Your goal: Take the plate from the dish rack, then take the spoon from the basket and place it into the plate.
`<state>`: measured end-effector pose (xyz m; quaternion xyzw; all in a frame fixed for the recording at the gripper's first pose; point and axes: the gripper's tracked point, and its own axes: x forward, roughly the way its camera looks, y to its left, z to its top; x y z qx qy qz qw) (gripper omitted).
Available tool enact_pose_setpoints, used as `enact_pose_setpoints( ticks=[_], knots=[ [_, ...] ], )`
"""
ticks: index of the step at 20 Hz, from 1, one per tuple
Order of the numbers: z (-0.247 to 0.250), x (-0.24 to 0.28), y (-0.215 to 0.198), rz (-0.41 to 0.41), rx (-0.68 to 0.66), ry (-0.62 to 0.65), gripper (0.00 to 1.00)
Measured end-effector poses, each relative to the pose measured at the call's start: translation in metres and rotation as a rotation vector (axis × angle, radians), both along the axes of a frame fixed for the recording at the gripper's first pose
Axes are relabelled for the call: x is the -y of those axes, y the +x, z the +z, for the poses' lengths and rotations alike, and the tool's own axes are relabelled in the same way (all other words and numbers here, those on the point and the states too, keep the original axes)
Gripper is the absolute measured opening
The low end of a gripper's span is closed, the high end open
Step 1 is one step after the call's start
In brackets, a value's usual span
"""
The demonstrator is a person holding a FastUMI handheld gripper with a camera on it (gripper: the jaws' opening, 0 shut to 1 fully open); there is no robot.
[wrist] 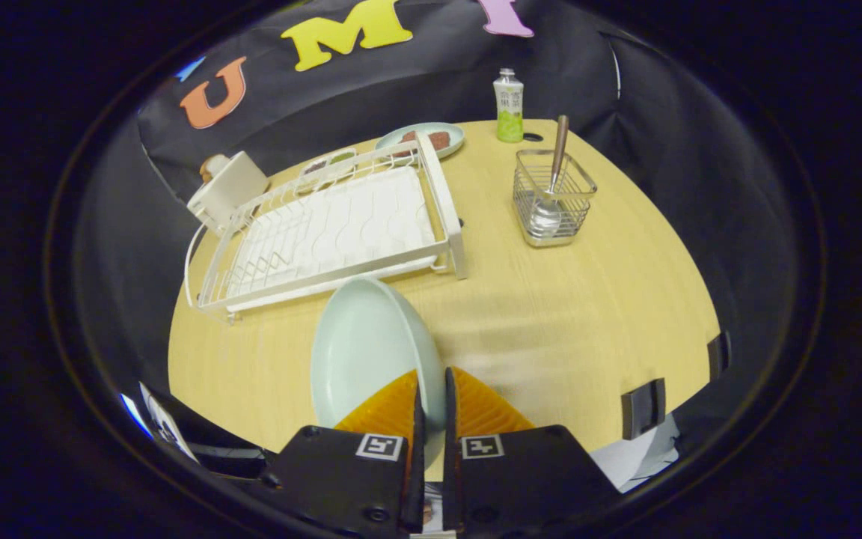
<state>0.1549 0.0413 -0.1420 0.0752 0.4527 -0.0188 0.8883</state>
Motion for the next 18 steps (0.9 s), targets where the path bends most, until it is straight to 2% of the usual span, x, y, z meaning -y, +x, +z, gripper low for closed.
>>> enact_pose_setpoints(
  ticks=[5, 8, 14, 16, 18],
  knots=[
    [-0.021, 0.007, 0.013, 0.019, -0.016, 0.117, 0.16],
    [-0.029, 0.008, 0.020, 0.038, -0.010, 0.144, 0.17],
    [-0.042, 0.021, 0.025, 0.022, 0.001, 0.078, 0.25],
    [-0.042, 0.033, 0.029, 0.016, 0.040, 0.022, 0.21],
    [-0.042, 0.036, 0.030, 0.021, 0.069, 0.035, 0.23]
  ],
)
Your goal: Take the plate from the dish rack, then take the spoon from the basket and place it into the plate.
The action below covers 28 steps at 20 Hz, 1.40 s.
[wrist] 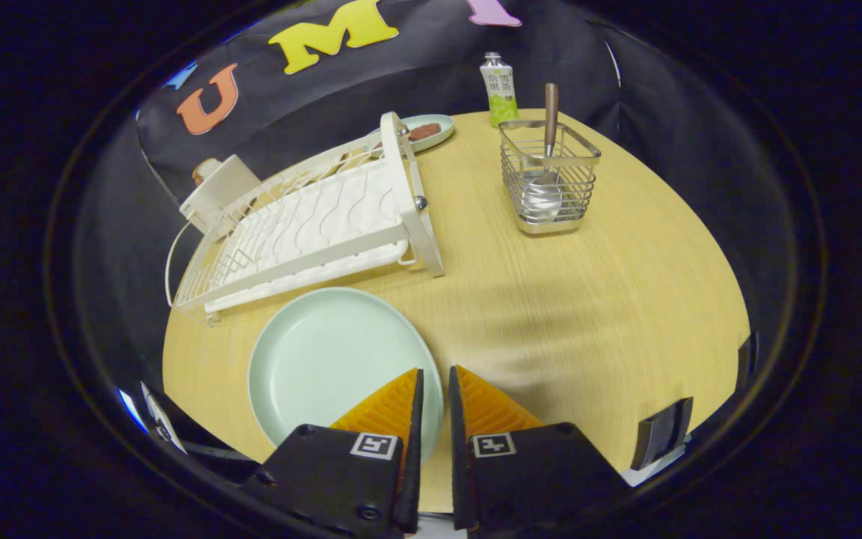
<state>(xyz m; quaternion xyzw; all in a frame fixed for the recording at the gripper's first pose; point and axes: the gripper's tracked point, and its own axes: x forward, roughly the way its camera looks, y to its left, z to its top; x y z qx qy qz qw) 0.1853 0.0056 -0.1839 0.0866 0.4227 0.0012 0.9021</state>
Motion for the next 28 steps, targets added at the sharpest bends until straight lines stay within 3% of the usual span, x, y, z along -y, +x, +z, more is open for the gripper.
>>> enact_pose_setpoints(
  ticks=[3, 5, 8, 14, 18, 23, 28],
  knots=[
    [0.007, 0.018, 0.002, -0.008, 0.051, -0.018, 0.27],
    [0.013, 0.037, 0.003, -0.026, 0.082, -0.049, 0.49],
    [0.017, 0.056, 0.006, -0.025, 0.094, -0.048, 0.97],
    [0.054, 0.104, 0.037, -0.063, 0.272, -0.155, 0.99],
    [0.092, 0.112, 0.066, -0.046, 0.425, -0.163, 0.99],
    [0.121, 0.121, 0.114, -0.043, 0.486, -0.094, 0.98],
    [0.140, 0.134, 0.164, -0.006, 0.530, -0.190, 0.97]
  ],
)
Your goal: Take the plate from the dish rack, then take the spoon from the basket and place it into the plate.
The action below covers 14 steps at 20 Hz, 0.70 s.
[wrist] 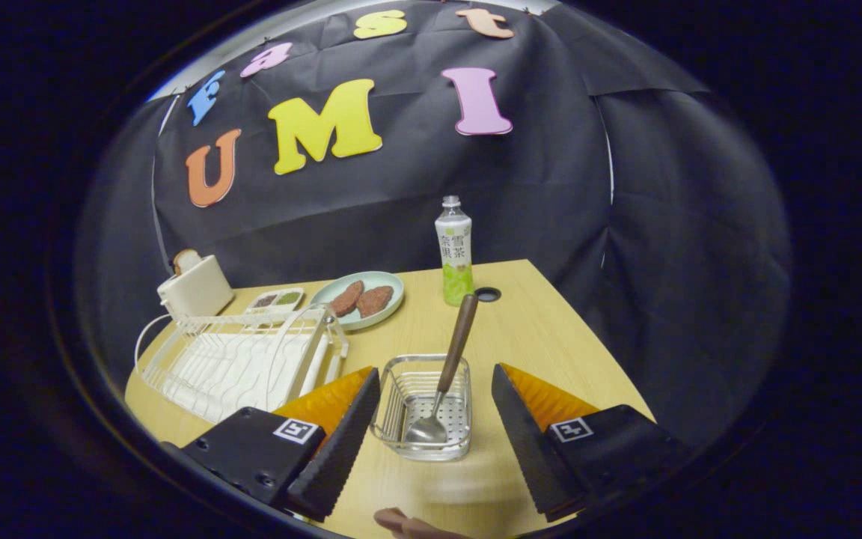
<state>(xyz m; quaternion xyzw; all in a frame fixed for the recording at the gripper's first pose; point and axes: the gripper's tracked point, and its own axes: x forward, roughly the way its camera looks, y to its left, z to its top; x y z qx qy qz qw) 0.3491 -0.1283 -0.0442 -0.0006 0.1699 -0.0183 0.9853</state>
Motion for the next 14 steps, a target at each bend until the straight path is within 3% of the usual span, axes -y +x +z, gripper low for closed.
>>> enact_pose_setpoints(
  ticks=[3, 7, 10, 11, 14],
  knots=[
    [0.001, 0.002, 0.027, -0.008, -0.007, -0.042, 0.97],
    [-0.006, -0.004, 0.055, 0.000, -0.032, 0.057, 0.97],
    [-0.013, -0.006, 0.064, -0.005, -0.052, 0.088, 0.83],
    [-0.009, -0.012, 0.066, 0.007, -0.044, 0.092, 0.70],
    [-0.004, -0.003, 0.066, -0.060, -0.013, 0.046, 0.35]
  ],
)
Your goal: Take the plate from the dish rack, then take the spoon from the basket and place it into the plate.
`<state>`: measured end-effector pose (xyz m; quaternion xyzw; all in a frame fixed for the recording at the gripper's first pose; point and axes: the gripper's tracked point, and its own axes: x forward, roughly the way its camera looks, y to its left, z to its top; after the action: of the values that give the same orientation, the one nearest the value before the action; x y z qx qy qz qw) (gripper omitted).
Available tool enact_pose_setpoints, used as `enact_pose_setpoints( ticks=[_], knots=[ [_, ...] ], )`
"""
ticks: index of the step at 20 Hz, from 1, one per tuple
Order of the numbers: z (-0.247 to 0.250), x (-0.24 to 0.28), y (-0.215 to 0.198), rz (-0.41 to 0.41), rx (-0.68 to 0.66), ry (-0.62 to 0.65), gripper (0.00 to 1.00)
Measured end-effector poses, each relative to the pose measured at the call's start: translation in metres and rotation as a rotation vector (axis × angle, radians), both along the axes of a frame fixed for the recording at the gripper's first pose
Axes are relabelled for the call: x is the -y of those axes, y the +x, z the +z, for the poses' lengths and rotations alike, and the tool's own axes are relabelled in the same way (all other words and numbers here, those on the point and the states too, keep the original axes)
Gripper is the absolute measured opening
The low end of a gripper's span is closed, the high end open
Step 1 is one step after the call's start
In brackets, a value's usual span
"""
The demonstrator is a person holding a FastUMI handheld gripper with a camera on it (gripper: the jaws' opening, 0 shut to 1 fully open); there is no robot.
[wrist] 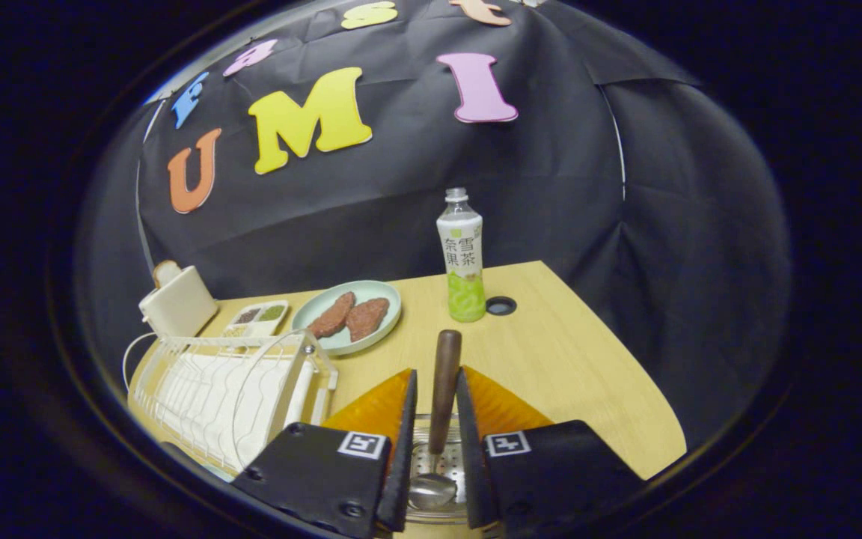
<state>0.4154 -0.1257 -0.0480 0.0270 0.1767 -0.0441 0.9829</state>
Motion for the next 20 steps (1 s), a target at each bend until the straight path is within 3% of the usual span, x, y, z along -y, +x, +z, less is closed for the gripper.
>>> enact_pose_setpoints(
  ticks=[2, 4, 10, 20],
  knots=[
    [0.005, -0.008, -0.006, 0.011, 0.013, 0.040, 0.19],
    [0.012, -0.011, -0.022, -0.008, 0.021, 0.069, 0.16],
    [0.048, -0.010, -0.064, -0.037, 0.109, 0.073, 0.16],
    [0.116, -0.040, -0.157, -0.037, 0.250, -0.079, 0.15]
  ],
)
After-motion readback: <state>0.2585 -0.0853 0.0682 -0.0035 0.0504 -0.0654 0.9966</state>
